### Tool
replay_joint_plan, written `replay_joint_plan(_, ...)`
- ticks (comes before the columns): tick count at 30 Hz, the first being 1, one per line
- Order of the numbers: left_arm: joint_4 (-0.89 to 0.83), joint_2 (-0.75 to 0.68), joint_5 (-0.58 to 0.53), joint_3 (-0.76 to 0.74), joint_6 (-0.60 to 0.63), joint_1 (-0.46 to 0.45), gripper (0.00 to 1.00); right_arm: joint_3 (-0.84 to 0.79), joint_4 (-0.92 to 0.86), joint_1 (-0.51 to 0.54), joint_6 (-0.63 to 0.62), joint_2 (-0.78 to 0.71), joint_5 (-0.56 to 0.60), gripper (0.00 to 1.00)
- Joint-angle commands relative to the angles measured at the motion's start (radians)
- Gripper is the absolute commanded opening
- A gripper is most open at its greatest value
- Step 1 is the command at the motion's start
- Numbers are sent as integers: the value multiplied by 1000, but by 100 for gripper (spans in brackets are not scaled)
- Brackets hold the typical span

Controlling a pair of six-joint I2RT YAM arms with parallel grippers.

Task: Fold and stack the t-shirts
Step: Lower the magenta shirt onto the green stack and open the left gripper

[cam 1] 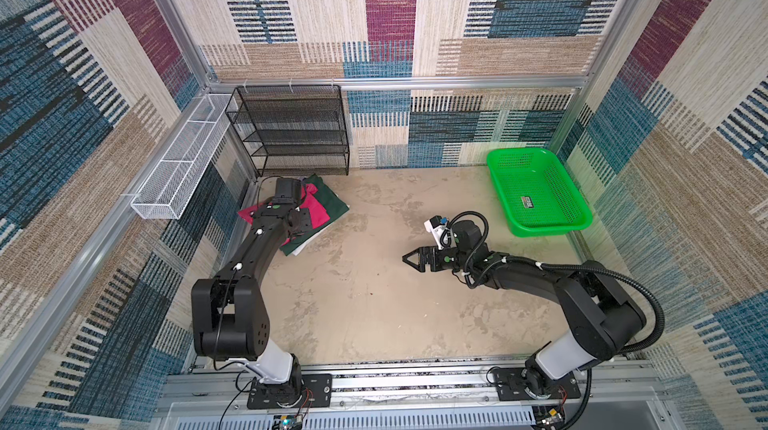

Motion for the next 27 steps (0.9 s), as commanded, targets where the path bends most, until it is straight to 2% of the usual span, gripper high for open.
replay_joint_plan(1,-36,61,-46,54,137,-61,48,6,16,2,6,5,-7,99)
replay_joint_plan(8,-57,221,-216,200,225,-186,49,3,16,8,16,-1,-1,99)
replay_joint_plan(12,-105,293,-376,267,276,-232,50,6,8,8,10,2,0,99)
replay_joint_plan(19,-86,336,-420,278,317,-291,53,20,12,8,10,21,-9,99)
replay_joint_plan(27,-86,403,-560,323,334,-304,53,21,-7,9,-6,27,-7,99)
